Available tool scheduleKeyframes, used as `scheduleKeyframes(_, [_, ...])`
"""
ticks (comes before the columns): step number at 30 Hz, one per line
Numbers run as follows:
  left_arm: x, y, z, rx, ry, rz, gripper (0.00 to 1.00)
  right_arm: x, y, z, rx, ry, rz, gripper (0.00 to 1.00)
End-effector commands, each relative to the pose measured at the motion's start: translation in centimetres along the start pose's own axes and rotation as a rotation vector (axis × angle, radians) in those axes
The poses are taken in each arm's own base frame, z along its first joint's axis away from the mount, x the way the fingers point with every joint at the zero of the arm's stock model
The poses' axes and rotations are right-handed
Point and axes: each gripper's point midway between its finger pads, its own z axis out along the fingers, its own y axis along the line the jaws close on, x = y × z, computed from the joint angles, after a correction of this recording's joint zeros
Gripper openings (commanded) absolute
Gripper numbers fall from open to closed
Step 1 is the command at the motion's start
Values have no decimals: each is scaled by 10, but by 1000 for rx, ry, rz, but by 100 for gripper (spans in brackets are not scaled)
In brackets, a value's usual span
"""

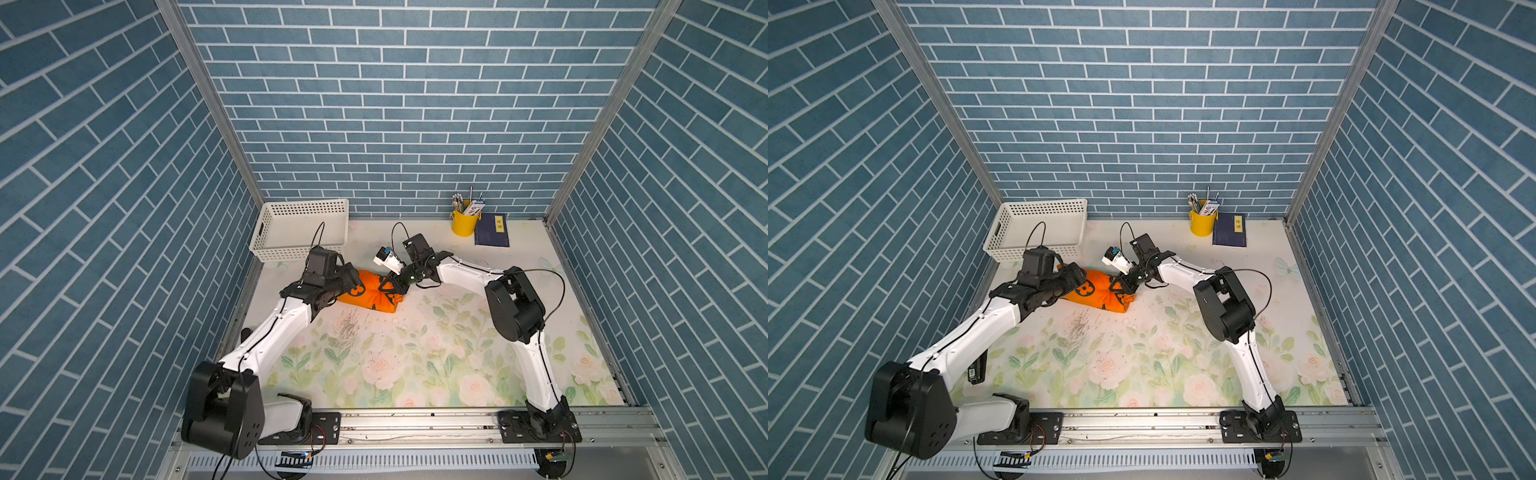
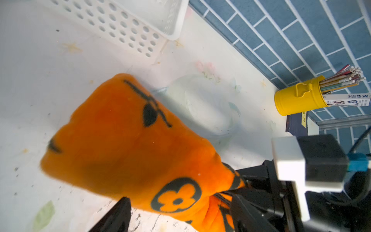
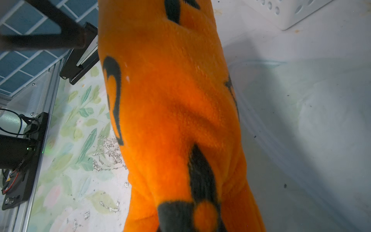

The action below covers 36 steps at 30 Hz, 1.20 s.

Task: Roll up the pillowcase
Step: Roll the pillowcase at the center of the board, then pick up the pillowcase at the center of the board.

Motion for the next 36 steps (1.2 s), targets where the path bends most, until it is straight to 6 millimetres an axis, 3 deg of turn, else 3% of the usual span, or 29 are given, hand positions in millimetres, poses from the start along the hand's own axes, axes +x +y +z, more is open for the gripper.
scheduleKeyframes(1, [13, 20, -13, -36, -15, -73, 83, 53, -11, 22, -10, 143, 186, 17])
scheduleKeyframes(4, [32, 32, -13, -13, -5, -132, 85, 46, -10, 29, -43, 137, 228, 17])
scheduleKeyframes(8, [51, 35, -5, 80, 4, -209, 97, 40, -8, 43, -125, 139, 314, 20])
scheduleKeyframes(18, [56, 11, 32, 303, -7, -213, 100, 48, -7, 57, -275, 127, 642, 20])
scheduleKeyframes(25, [46, 9, 43, 361, -72, -188, 100, 60, 7, 41, -273, 26, 800, 21])
scheduleKeyframes(30, [59, 12, 64, 406, -28, -196, 100, 71, 10, 42, -267, 30, 837, 21])
scheduleKeyframes(36, [65, 23, 76, 412, -41, -256, 100, 59, 4, 44, -299, -13, 901, 21])
